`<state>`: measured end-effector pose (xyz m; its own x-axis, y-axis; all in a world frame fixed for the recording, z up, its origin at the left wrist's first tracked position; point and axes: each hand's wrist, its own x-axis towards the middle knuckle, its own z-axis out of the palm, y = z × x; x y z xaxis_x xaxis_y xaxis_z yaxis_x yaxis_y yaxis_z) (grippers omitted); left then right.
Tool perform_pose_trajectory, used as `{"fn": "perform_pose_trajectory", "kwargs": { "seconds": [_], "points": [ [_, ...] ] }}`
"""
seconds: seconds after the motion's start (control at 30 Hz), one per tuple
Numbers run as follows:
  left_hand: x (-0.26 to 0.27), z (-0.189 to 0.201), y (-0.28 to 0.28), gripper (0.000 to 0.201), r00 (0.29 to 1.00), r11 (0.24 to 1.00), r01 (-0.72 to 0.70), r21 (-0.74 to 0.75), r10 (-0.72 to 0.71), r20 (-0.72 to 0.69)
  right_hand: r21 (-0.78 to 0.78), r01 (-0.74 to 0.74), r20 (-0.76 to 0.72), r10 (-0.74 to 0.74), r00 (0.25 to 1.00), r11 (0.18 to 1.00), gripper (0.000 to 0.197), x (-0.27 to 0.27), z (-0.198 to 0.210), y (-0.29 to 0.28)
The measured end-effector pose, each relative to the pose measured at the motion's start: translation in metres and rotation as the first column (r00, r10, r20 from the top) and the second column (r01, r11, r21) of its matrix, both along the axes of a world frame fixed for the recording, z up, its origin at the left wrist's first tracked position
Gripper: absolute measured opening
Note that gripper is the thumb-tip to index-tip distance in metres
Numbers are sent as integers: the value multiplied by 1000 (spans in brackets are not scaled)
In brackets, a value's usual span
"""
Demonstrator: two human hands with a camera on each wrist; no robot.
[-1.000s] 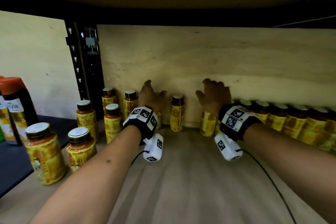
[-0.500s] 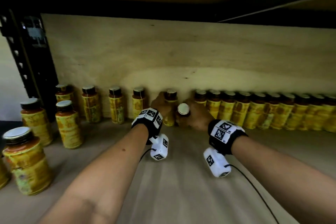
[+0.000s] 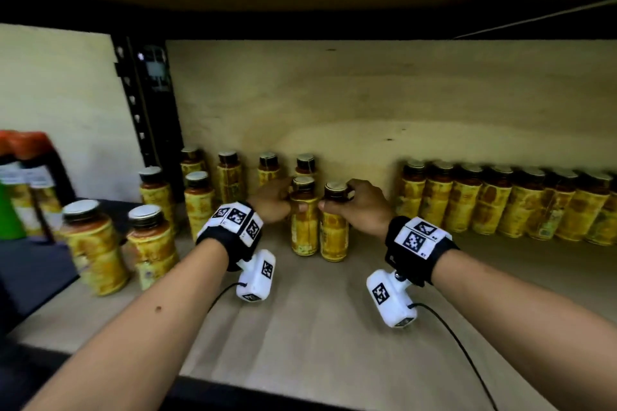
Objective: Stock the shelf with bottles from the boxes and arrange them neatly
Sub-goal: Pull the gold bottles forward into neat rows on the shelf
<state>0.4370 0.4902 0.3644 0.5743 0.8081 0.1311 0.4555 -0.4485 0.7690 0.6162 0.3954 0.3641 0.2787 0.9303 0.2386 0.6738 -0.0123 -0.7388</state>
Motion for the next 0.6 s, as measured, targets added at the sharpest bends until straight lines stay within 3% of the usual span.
{"fn": "perform_pose_trajectory", "kwargs": {
  "seconds": [0.07, 0.2, 0.33, 0.6],
  "points": [
    [-27, -7, -3, 58, 986, 985, -168, 43, 168, -18, 2, -17, -23, 17, 1000, 1000, 46, -28, 1, 7],
    [-57, -17, -10, 52, 864, 849, -496, 181, 504, 3, 4, -41, -35, 41, 999, 999, 52, -76, -1, 20],
    [-65, -19, -11, 51, 826, 805, -545, 236, 563, -15, -7, -25, 13, 25, 1000, 1000, 44, -94, 2, 23],
    [-62, -11, -6, 54, 819, 820, -518, 242, 558, -137, -43, 27, 134, -21, 991, 999, 51, -83, 4, 18]
  ]
}}
